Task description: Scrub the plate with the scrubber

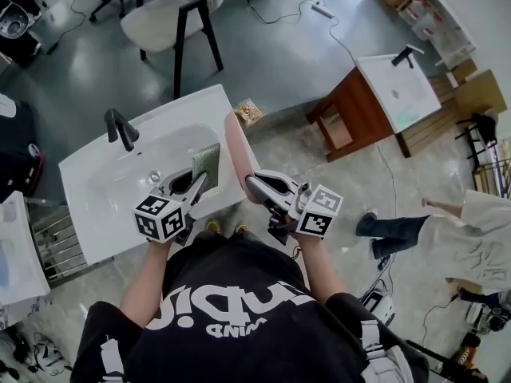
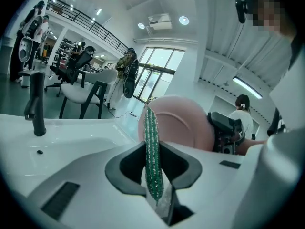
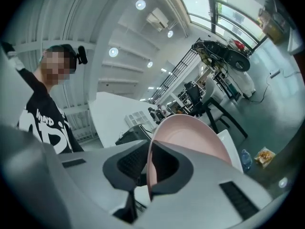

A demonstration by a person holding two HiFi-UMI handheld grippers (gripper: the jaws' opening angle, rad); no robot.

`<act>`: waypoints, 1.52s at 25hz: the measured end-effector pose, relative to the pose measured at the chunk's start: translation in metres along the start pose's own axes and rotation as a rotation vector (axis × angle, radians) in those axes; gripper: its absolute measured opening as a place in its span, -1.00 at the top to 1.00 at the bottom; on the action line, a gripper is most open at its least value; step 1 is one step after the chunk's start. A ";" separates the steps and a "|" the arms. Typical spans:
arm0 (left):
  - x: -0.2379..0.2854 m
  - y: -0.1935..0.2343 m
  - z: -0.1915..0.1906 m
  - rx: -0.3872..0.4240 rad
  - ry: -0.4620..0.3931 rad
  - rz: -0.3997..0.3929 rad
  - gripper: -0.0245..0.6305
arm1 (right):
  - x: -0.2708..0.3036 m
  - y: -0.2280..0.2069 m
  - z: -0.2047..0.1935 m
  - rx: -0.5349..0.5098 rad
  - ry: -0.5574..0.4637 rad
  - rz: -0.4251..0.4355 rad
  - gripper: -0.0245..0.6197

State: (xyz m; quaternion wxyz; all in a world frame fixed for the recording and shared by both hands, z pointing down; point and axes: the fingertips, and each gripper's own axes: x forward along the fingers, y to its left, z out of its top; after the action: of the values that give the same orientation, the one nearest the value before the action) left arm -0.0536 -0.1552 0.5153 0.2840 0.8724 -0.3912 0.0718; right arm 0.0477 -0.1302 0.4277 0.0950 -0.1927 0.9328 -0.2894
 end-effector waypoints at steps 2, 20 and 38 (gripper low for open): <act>-0.004 0.006 0.000 -0.011 -0.012 0.021 0.66 | -0.003 -0.007 -0.007 -0.074 0.066 -0.051 0.80; -0.011 0.019 0.007 -0.054 -0.075 0.079 0.66 | 0.009 -0.048 -0.090 -0.508 0.578 -0.214 0.80; -0.019 0.025 0.006 -0.086 -0.101 0.117 0.66 | 0.026 -0.092 -0.154 -0.509 0.779 -0.280 0.78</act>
State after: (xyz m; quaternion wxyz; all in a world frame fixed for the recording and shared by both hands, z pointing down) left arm -0.0850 -0.1597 0.5146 0.2965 0.8376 -0.4581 0.0271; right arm 0.0071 -0.1332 0.6044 -0.3513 -0.2106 0.9053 -0.1128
